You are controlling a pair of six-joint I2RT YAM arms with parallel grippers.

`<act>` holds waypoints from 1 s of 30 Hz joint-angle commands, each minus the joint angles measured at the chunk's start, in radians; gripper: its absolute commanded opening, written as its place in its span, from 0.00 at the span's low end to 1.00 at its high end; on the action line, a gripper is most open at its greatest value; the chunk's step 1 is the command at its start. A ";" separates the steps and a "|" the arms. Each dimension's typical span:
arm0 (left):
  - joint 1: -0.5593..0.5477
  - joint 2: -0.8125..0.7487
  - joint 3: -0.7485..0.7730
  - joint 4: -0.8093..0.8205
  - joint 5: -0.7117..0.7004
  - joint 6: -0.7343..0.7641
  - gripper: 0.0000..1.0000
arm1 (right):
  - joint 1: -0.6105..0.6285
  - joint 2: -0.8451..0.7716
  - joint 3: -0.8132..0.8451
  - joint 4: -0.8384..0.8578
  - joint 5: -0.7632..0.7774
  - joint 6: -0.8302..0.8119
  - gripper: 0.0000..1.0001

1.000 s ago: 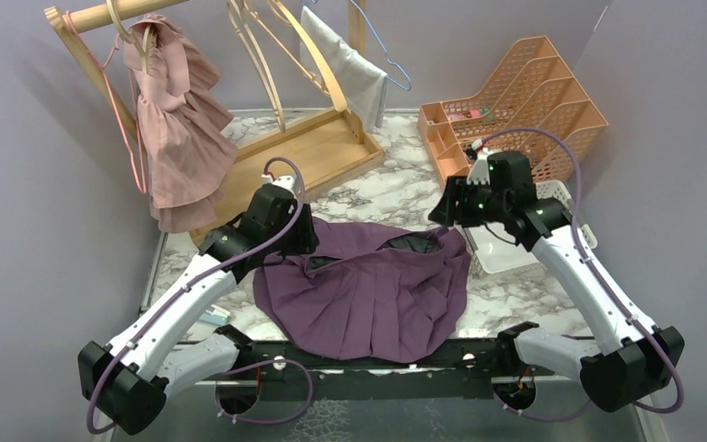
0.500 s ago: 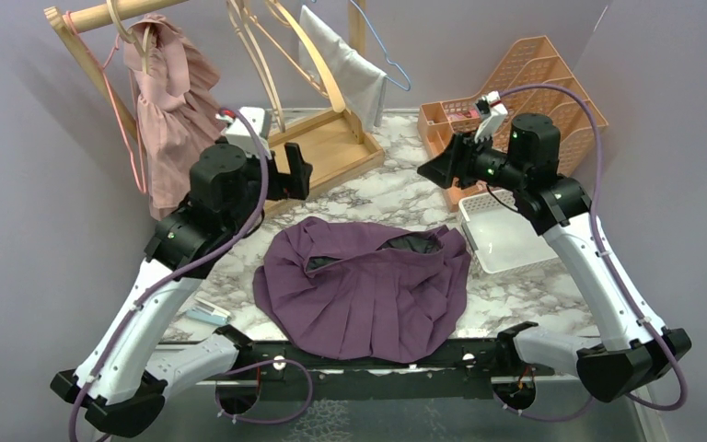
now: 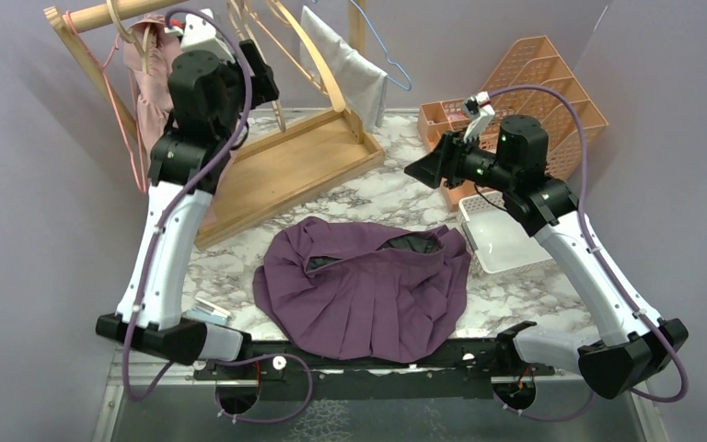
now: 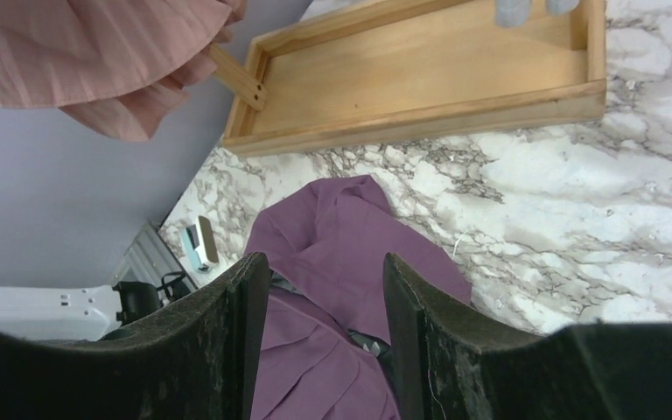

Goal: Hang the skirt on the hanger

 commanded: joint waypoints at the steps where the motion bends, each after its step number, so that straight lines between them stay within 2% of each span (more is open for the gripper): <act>1: 0.110 0.087 0.078 0.005 0.198 -0.113 0.80 | 0.017 -0.025 -0.034 0.034 -0.019 0.021 0.54; 4: 0.125 0.131 0.113 0.019 0.261 -0.124 0.78 | 0.021 -0.034 -0.043 0.020 -0.011 0.013 0.54; 11: 0.144 0.147 0.131 0.058 0.265 -0.138 0.78 | 0.022 -0.044 -0.063 0.014 0.003 0.001 0.54; 17: 0.160 0.172 0.123 0.058 0.263 -0.144 0.70 | 0.023 -0.039 -0.064 0.019 0.004 -0.004 0.54; 21: 0.168 0.184 0.122 0.058 0.296 -0.159 0.61 | 0.024 -0.038 -0.059 0.016 0.009 -0.008 0.54; 28: 0.180 0.195 0.137 0.058 0.304 -0.173 0.38 | 0.024 -0.048 -0.068 0.012 0.018 -0.003 0.54; 30: 0.182 0.203 0.138 0.055 0.304 -0.183 0.37 | 0.024 -0.053 -0.067 0.011 0.022 -0.002 0.54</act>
